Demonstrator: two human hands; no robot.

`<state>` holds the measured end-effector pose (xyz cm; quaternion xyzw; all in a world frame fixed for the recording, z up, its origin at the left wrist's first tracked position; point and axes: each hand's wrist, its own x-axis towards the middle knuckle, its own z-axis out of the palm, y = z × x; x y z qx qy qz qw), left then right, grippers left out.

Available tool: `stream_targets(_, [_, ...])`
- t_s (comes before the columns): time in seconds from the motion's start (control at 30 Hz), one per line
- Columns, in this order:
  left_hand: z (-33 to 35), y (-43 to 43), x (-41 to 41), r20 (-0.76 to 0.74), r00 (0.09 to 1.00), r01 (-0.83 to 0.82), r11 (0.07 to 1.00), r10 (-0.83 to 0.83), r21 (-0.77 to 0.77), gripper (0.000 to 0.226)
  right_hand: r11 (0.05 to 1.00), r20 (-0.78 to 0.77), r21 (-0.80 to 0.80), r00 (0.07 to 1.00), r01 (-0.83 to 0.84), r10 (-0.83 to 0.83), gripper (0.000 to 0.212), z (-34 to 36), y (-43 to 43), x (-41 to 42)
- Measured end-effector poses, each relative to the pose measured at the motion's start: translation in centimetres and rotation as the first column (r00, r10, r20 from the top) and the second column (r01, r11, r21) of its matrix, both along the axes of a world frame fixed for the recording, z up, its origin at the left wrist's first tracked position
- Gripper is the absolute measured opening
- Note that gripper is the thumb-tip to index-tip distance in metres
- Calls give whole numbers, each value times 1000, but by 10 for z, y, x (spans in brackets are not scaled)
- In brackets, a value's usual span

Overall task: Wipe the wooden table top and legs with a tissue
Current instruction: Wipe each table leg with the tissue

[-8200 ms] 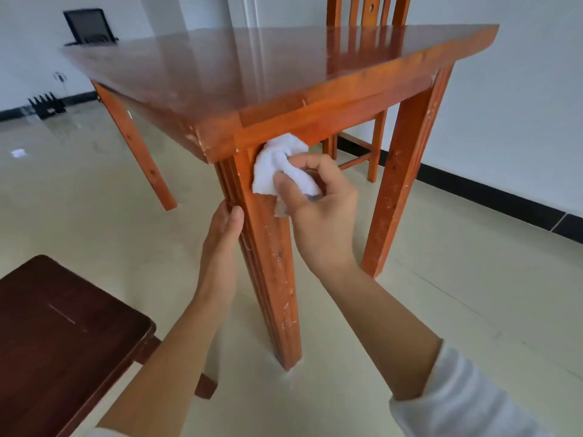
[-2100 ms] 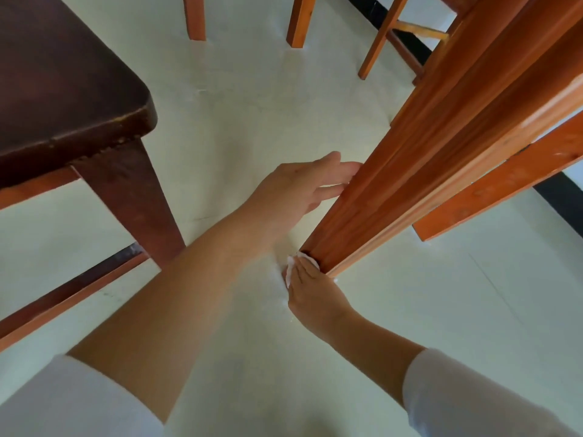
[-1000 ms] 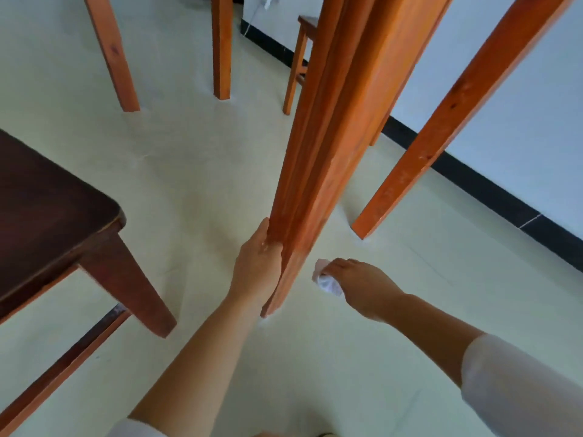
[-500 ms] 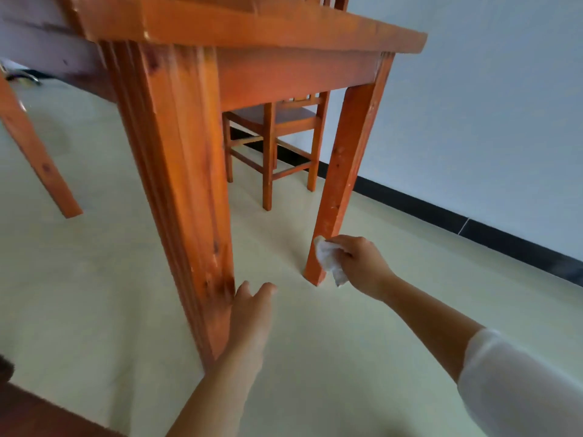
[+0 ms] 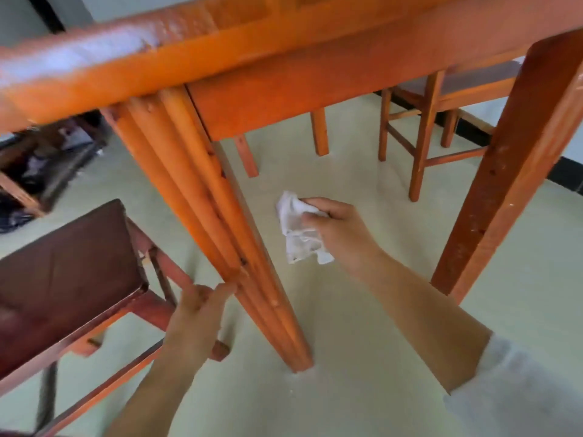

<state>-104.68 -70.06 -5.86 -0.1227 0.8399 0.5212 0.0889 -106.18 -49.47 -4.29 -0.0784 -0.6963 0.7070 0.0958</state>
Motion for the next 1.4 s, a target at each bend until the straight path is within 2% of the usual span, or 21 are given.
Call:
stream_targets(0.07, [18, 8, 6, -109, 994, -5, 992, 19, 128, 35, 997, -82, -70, 996, -44, 38, 25, 15, -8, -4])
stream_targets(0.17, [34, 29, 13, -165, 983, -29, 960, 78, 277, 20, 983, -268, -163, 963, -83, 36, 32, 38, -25, -5])
stream_targets(0.23, [35, 38, 14, -193, 973, -65, 957, 124, 284, 28, 976, -385, -187, 923, -108, 29, 35, 46, -40, -5])
stream_targets(0.3, [34, 45, 14, -232, 960, -96, 962, 158, 255, 35, 978, -454, -148, 889, -144, 63, 42, 43, -55, -5])
stream_targets(0.37, [27, 45, 13, -265, 944, -143, 969, 195, 203, 39, 993, -483, -88, 875, -75, 23, 46, 22, -65, -4])
stream_targets(0.43, [22, 45, 12, -290, 934, -176, 975, 208, 133, 47, 998, -451, -70, 892, 2, -34, 42, -14, -68, -3])
stream_targets(0.5, [19, 47, 12, -312, 927, -186, 977, 210, 105, 54, 999, -363, 36, 932, 30, -15, 39, -57, -64, -1])
stream_targets(0.57, [14, 47, 11, -302, 927, -197, 974, 221, 107, 54, 990, -182, 133, 981, -38, 62, 31, -86, -55, -1])
stream_targets(0.6, [13, 49, 12, -294, 930, -196, 975, 219, 106, 48, 988, -108, 128, 989, -85, 99, 25, -89, -50, -2])
stream_targets(0.67, [9, 51, 13, -281, 938, -187, 978, 205, 92, 36, 988, -92, 56, 985, -141, 146, 31, -67, -43, -6])
stream_targets(0.8, [1, 50, 14, -279, 937, -190, 977, 208, 92, 40, 955, -301, -140, 930, -260, 209, 40, 6, -49, -6])
stream_targets(0.93, [-7, 46, 13, -308, 933, -157, 981, 186, 116, 43, 936, -321, -212, 925, -279, 203, 38, -15, -65, 1])
stream_targets(1.03, [-17, 45, 12, -322, 931, -150, 984, 174, 99, 32, 972, -210, -196, 974, -131, 89, 45, -80, -77, 4])
stream_targets(1.1, [-28, 47, 13, -289, 946, -127, 989, 145, 80, 25, 974, 15, -221, 998, -55, 60, 52, -125, -81, 7])
stream_targets(1.13, [-35, 47, 14, -265, 955, -118, 990, 133, 71, 23, 971, 123, -237, 990, -35, 66, 52, -148, -81, 7])
stream_targets(1.23, [-57, 50, 16, -201, 975, -86, 995, 94, 48, 27, 971, 332, -233, 942, 47, 35, 33, -193, -74, 9])
stream_targets(1.27, [-64, 51, 16, -179, 980, -79, 996, 84, 34, 32, 973, 377, -227, 926, 50, 40, 39, -198, -70, 9])
stream_targets(1.33, [-77, 51, 16, -152, 986, -74, 997, 73, 1, 45, 966, 387, -252, 921, 64, 40, 46, -202, -64, 5])
stream_targets(1.4, [-88, 49, 15, -147, 987, -74, 997, 70, -26, 56, 934, 253, -355, 965, 30, 65, 34, -193, -67, 3])
